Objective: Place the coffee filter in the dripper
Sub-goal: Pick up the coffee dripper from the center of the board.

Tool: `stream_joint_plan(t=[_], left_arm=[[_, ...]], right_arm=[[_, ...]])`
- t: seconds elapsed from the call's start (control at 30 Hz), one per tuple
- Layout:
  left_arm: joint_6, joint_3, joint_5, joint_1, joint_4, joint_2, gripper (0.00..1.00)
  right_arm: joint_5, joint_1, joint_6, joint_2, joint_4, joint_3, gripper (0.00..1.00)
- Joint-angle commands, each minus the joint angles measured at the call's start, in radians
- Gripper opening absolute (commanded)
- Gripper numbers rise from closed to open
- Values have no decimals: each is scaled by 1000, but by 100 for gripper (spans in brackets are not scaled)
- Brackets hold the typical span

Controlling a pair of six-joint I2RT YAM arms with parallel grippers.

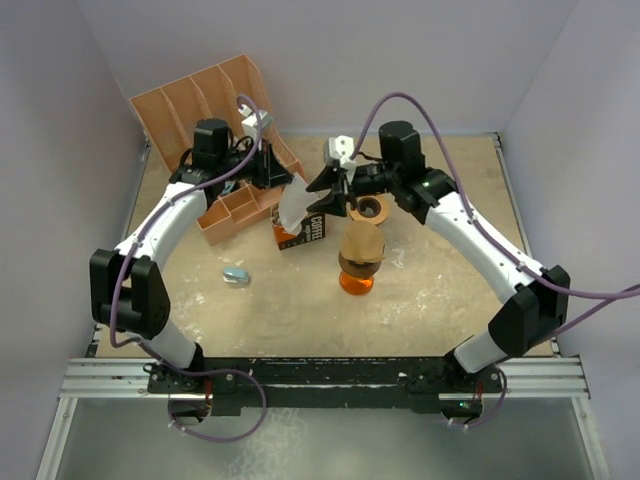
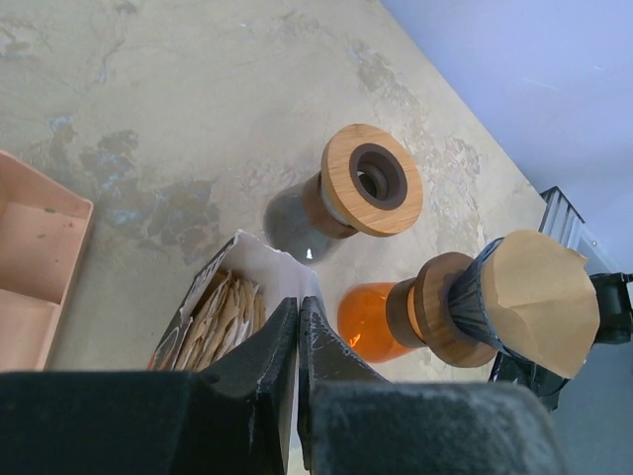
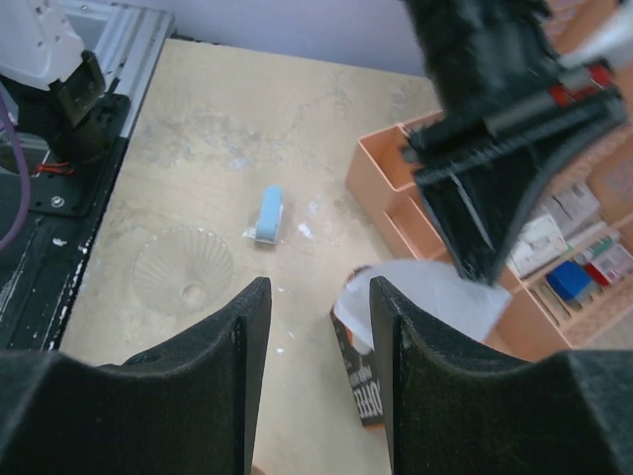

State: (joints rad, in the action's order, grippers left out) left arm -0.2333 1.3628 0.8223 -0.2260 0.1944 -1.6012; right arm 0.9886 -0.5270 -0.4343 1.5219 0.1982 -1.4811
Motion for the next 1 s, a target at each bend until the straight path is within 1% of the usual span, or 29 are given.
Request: stream_joint_plan(t=[0.0,0.1,0.17,0.47,0.77,0.97], left_arm=[[-29,11,-7,2,-61,-32,0],[-44,24,5,5,-62,-58,0],[-51,34,12,10,-62,-73,0],[-93,63,36,33,-73,-114,0],[-93,79,36,34,-68,-129,0],[-93,79,36,34,-67,-127,0]], right_arm=[[-81,-108,-76,-1,3,-39,47],[-113,-182,-99,19,8,-30,47],[-167,-233,-131,35,16,-17,47],[-315,-421,-214,83,14,81,48],[-449,-522,-264,159,21,168,49],[-512,-572,-281,214,30,196,49]])
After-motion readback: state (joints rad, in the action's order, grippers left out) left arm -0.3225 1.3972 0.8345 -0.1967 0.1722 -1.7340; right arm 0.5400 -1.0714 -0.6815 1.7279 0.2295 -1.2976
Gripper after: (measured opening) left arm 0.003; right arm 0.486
